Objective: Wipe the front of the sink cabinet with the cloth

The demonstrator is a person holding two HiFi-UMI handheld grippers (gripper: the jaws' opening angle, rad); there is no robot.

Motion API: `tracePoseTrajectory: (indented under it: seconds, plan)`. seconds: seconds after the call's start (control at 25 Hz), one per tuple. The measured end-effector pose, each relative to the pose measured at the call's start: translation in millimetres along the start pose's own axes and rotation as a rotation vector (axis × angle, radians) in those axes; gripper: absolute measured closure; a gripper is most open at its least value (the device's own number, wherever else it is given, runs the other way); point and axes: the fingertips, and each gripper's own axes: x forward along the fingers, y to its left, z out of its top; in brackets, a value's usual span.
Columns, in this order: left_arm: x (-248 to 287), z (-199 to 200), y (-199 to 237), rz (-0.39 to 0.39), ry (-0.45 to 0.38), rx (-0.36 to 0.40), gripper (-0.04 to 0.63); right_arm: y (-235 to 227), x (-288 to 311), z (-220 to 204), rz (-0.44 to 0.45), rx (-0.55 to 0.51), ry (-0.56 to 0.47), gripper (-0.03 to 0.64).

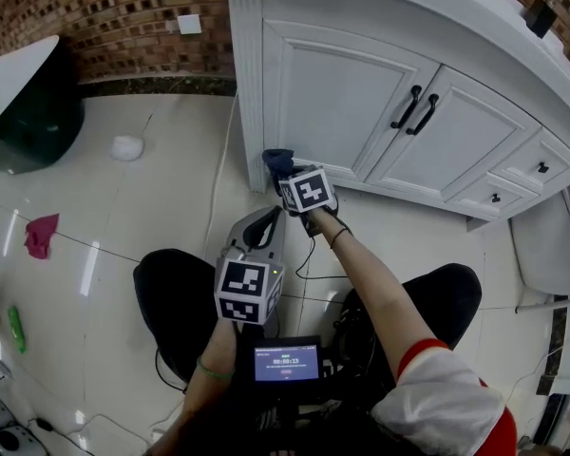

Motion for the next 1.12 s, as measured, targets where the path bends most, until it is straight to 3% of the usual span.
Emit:
tracePoseTrajectory:
  seconds: [0.2,0.36,1.12]
  plan:
    - [-5,2,14,0.035,-0.012,0.017,0.558,26,27,9,0.029,-0.024,0.010,0.551]
    - [-6,-2,20,0.043,-0.009,-0.003,0.558,13,29,2,0.001,-0.029,0.032,0.551]
    - [9,-13,-18,-0.005,0.085,0.045,0.558,-160,-101,-80,-0.253,0.086,0.069,0.551]
